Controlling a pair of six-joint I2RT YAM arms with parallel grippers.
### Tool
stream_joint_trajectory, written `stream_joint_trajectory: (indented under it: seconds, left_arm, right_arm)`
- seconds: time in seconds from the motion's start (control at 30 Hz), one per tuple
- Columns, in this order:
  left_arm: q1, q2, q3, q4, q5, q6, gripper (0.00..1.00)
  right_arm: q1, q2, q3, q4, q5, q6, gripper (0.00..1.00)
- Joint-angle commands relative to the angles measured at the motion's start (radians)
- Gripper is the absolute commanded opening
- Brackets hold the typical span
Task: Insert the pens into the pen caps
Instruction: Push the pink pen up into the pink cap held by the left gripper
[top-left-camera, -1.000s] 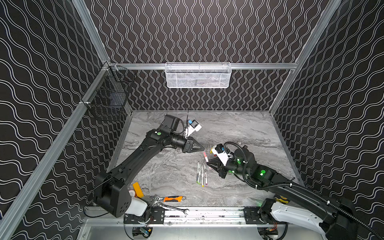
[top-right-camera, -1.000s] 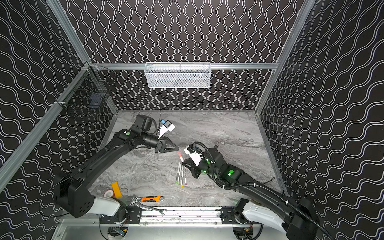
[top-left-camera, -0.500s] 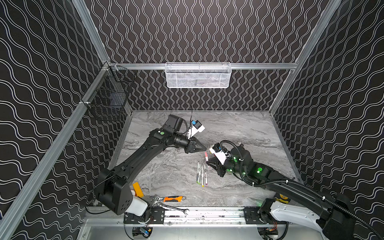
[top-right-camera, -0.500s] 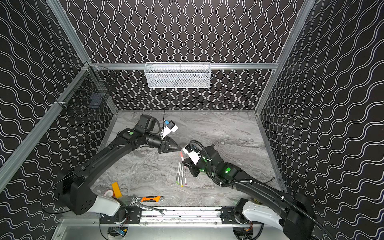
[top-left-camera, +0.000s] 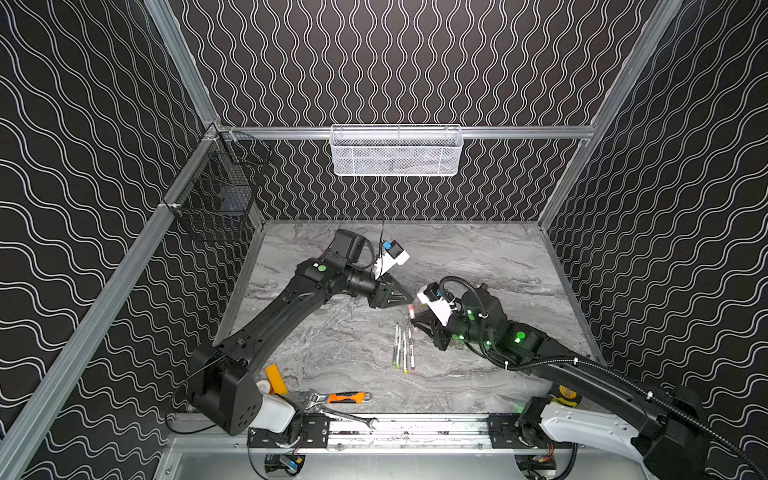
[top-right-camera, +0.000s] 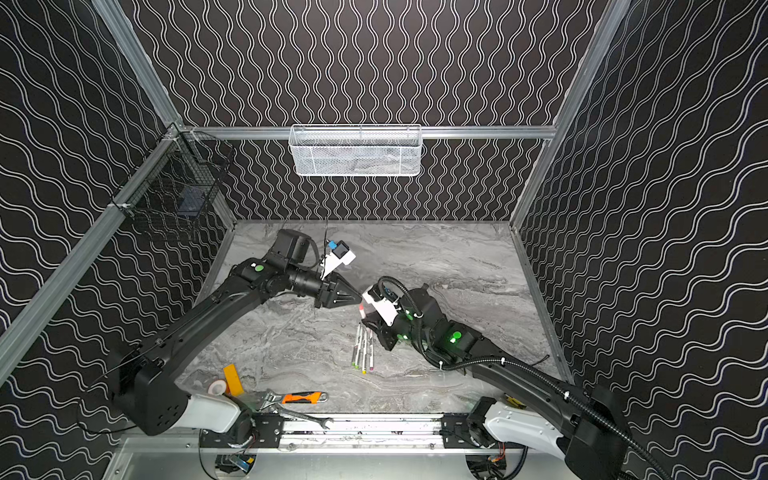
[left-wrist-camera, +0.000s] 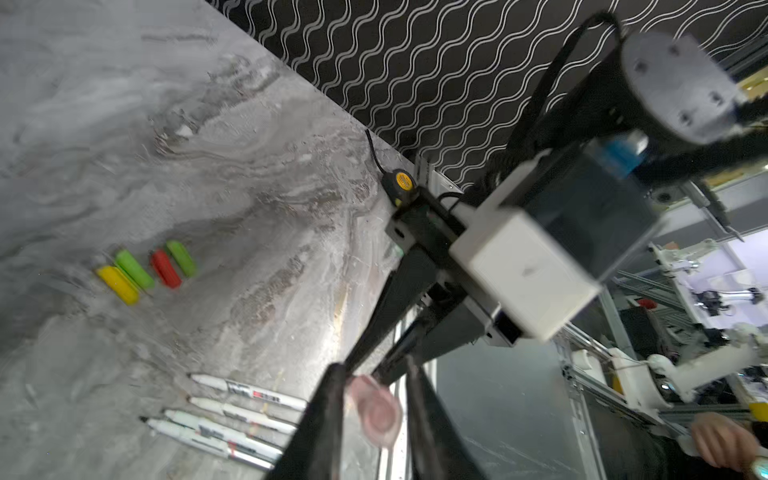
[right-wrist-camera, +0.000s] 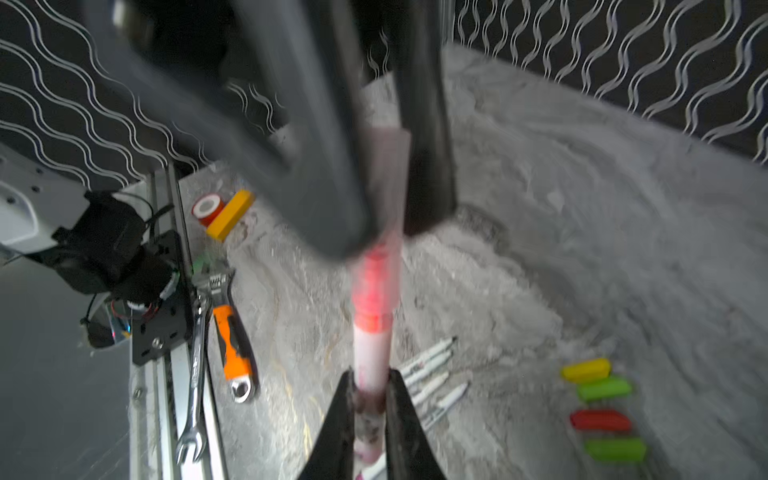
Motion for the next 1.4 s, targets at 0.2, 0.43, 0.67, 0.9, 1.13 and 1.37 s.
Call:
stream_joint_trajectory:
  seconds: [0.2,0.43,0.67,0.9,1.13,1.37]
  left_arm:
    - [0.027,-0.114,-0.070,0.159,0.035,-0.086,0.65]
    - [0.045,-0.142,-0.100,0.225,0.085,-0.111,0.60]
    - [0.045,-0.153,-0.121,0.273,0.125,-0.137,0.37]
    - [0.045,-0.164,-0.133,0.294,0.142,-0.147,0.13]
    - [0.045,-0.165,-0.131,0.286,0.138,-0.138,0.00]
    - [0.046,-0.196,-0.154,0.352,0.120,-0.174,0.00]
  right_arm:
    - [-0.002,-0.013,0.029,0.110,-0.078,-0.014,0.14]
    - [-0.003,-0.010,0.089,0.063,-0.184,0.003,0.14]
    - [-0.003,0.019,0.159,0.021,-0.296,0.019,0.14]
    - [-0.004,0.039,0.170,0.012,-0.323,0.026,0.14]
    - [-0.003,0.036,0.171,0.018,-0.332,0.034,0.16]
    - [-0.004,0.066,0.159,0.067,-0.325,0.076,0.39]
